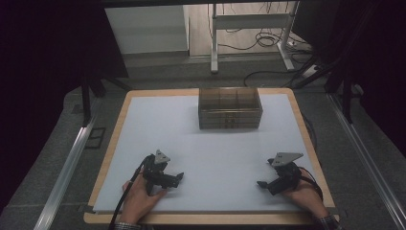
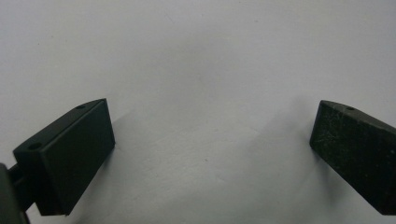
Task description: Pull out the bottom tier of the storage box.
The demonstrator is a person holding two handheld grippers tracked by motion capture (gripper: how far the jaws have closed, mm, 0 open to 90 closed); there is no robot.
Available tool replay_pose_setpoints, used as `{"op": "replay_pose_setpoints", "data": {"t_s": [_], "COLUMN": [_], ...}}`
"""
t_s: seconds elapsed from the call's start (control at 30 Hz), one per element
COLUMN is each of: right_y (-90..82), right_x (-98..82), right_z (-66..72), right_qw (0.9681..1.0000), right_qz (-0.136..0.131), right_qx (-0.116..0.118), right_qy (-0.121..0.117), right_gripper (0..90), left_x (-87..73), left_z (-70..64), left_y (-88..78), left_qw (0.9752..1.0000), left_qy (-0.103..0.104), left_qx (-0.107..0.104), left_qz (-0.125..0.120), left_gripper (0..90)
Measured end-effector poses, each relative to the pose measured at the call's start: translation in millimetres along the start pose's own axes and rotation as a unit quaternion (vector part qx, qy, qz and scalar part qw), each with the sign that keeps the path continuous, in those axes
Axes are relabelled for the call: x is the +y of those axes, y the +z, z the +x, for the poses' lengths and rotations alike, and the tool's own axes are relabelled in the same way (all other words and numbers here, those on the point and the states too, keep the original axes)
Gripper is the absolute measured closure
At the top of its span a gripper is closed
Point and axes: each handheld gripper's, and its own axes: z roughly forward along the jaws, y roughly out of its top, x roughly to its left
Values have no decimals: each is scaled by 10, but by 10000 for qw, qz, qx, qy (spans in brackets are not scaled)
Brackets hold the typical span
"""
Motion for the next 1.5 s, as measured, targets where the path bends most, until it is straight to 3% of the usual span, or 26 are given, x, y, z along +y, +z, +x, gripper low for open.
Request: {"op": "replay_pose_setpoints", "data": {"t_s": [0.9, 1.1, 1.3, 1.5], "right_y": [-9, -35, -64, -94], "right_x": [2, 20, 76, 127], "right_z": [6, 11, 24, 15], "right_qw": [10000, 9999, 9996, 9994], "right_qz": [-4, 23, 99, 89], "right_qx": [-15, -82, -251, -274], "right_qy": [35, 116, -85, -180], "right_gripper": [29, 100, 133, 167], "left_x": [1, 1, 1, 1], "left_z": [2, 2, 2, 2], "left_y": [0, 0, 0, 0], "left_qw": [10000, 10000, 10000, 10000], "left_qy": [-10, -10, -10, -11], "left_qx": [-6, -5, -5, -5], "left_qz": [4, 3, 3, 3], "left_gripper": [0, 0, 0, 0]}}
